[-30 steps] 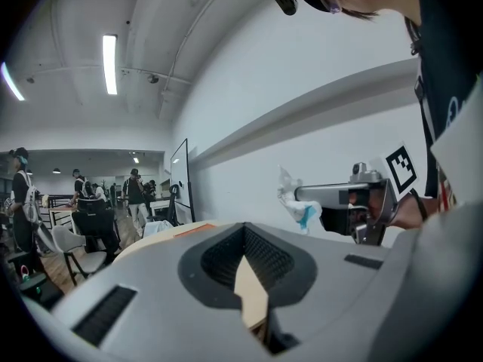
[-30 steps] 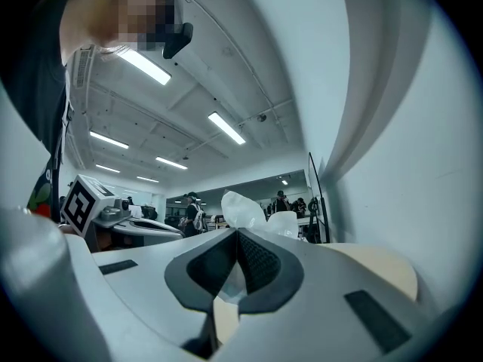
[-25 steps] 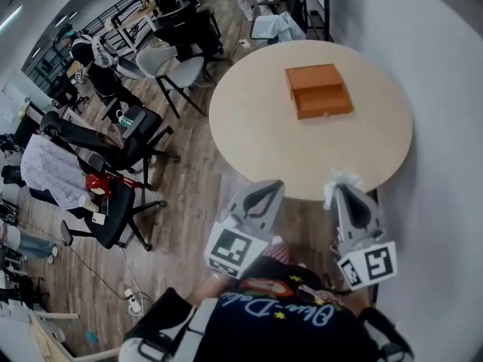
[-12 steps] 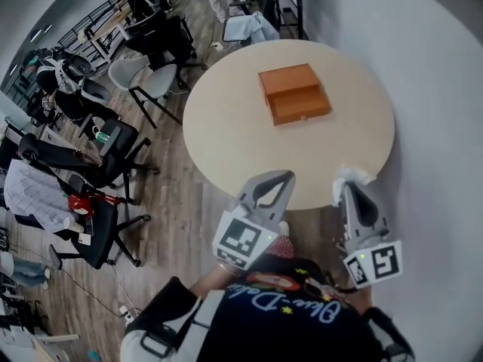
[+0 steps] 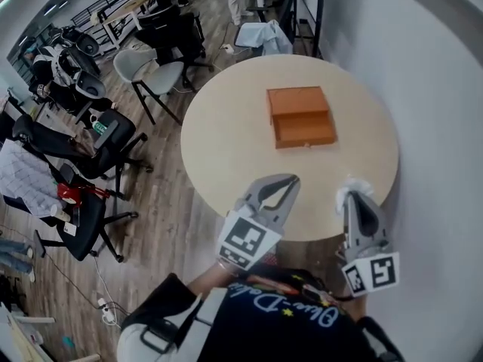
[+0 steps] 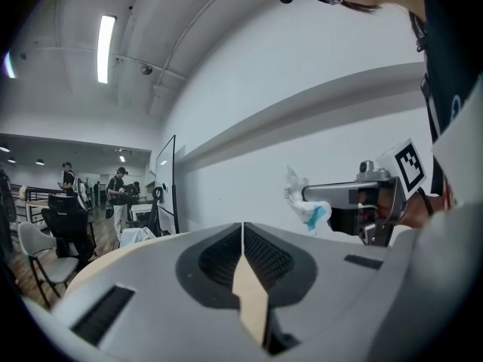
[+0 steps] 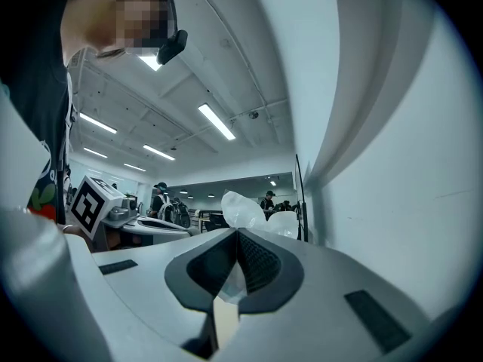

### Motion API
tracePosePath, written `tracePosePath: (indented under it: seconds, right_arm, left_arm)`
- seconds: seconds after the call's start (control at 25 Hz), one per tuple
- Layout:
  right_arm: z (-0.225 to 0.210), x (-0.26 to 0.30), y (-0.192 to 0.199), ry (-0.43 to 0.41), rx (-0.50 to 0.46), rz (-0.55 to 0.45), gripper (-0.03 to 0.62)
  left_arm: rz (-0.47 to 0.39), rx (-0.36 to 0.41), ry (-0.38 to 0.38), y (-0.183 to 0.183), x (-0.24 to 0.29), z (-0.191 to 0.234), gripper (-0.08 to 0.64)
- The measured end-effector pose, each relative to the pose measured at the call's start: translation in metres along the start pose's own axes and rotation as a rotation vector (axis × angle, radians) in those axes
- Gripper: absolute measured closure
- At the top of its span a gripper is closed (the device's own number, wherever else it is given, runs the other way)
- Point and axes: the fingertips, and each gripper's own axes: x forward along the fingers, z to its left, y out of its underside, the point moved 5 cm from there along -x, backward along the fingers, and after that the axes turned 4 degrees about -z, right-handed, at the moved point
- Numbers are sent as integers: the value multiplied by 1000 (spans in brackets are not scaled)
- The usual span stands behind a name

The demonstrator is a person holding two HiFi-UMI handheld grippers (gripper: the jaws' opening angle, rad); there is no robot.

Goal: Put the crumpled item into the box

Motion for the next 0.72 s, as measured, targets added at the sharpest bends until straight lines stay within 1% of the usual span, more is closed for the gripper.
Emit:
tracePosePath:
  seconds: [0.08, 0.2, 0.6, 0.72]
  right_arm:
    - [-5, 11, 6, -15, -2, 10, 594]
    - [-17, 25, 11, -11, 14, 13, 594]
    - [-49, 68, 19, 30, 30, 35, 594]
    - [-56, 84, 25, 24, 29, 41, 594]
  left_arm:
    - [8, -12, -16, 5, 6, 9, 568]
    - [24, -20, -25, 10, 19, 19, 568]
    - [14, -10, -1, 7, 63, 56, 568]
    - [23, -14, -6, 12, 73, 69, 568]
